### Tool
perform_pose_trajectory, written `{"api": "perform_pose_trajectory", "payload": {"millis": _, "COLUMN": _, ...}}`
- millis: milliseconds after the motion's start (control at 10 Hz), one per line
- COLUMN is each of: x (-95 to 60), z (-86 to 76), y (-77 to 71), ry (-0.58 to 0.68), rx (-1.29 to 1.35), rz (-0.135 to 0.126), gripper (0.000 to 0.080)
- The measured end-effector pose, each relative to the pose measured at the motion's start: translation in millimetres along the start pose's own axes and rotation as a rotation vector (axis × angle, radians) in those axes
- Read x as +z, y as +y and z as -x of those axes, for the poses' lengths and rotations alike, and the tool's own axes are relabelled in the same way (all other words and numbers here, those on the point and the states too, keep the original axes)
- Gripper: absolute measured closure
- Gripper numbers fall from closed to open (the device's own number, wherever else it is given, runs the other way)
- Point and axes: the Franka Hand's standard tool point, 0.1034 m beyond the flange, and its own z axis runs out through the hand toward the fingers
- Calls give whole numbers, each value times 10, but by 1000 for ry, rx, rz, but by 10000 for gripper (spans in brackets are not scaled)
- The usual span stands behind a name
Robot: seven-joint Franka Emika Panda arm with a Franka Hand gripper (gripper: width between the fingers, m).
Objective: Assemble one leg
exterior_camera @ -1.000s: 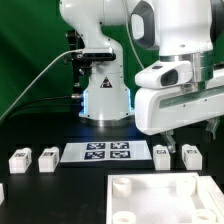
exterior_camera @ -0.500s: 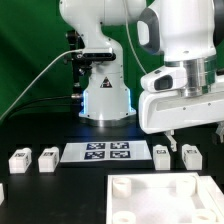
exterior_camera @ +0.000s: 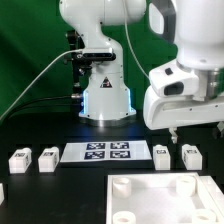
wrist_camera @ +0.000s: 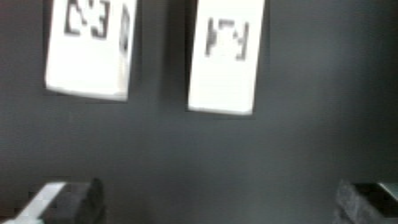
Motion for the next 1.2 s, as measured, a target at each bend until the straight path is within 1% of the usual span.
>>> {"api": "perform_pose_trajectory", "payload": {"millis": 100, "x": 15, "z": -38, "y": -19, "ry": -55, "rx": 12, "rz": -1, "gripper": 151}}
{"api": "perform_pose_trajectory", "payload": {"millis": 200, "x": 48, "z": -9, "y": -17, "ry": -146, "rx": 5, "rz": 5, "gripper": 151}}
{"api": "perform_pose_trajectory", "payload": {"millis": 300, "x": 79, "z": -24, "y": -18, "ry": -206, "rx": -6, "rz": 3, "gripper": 151}}
{"api": "perform_pose_trajectory", "payload": {"millis": 500, "x": 115, "z": 55, "y": 1, "ry": -377, "rx": -8, "rz": 11, "gripper": 151}}
{"api": "perform_pose_trajectory", "payload": {"millis": 600, "x": 161, "z": 29, "y": -10, "ry": -419, "rx": -5, "rz": 9, "gripper": 151}}
{"api": "perform_pose_trajectory", "payload": {"millis": 700, "x": 261, "z": 33, "y": -46, "ry": -416, "rx": 29, "rz": 16, "gripper": 151}}
{"api": "perform_pose_trajectory", "payload": {"millis": 800, "x": 344, "z": 87, "y": -68, "ry": -439, "rx": 34, "rz": 17, "gripper": 151}}
{"api": "perform_pose_trajectory", "payload": {"millis": 900, "x": 428, "z": 107, "y": -65, "ry": -458, "rx": 35, "rz": 14, "gripper": 151}}
{"api": "perform_pose_trajectory", "payload": {"millis": 1000, "x": 493, "z": 118, "y": -59, "ry": -467, "rx": 34, "rz": 14, "gripper": 151}}
{"api": "perform_pose_trajectory", "payload": {"millis": 1200, "x": 576, "z": 160, "y": -59, "ry": -475, "rx": 38, "rz": 18, "gripper": 151}}
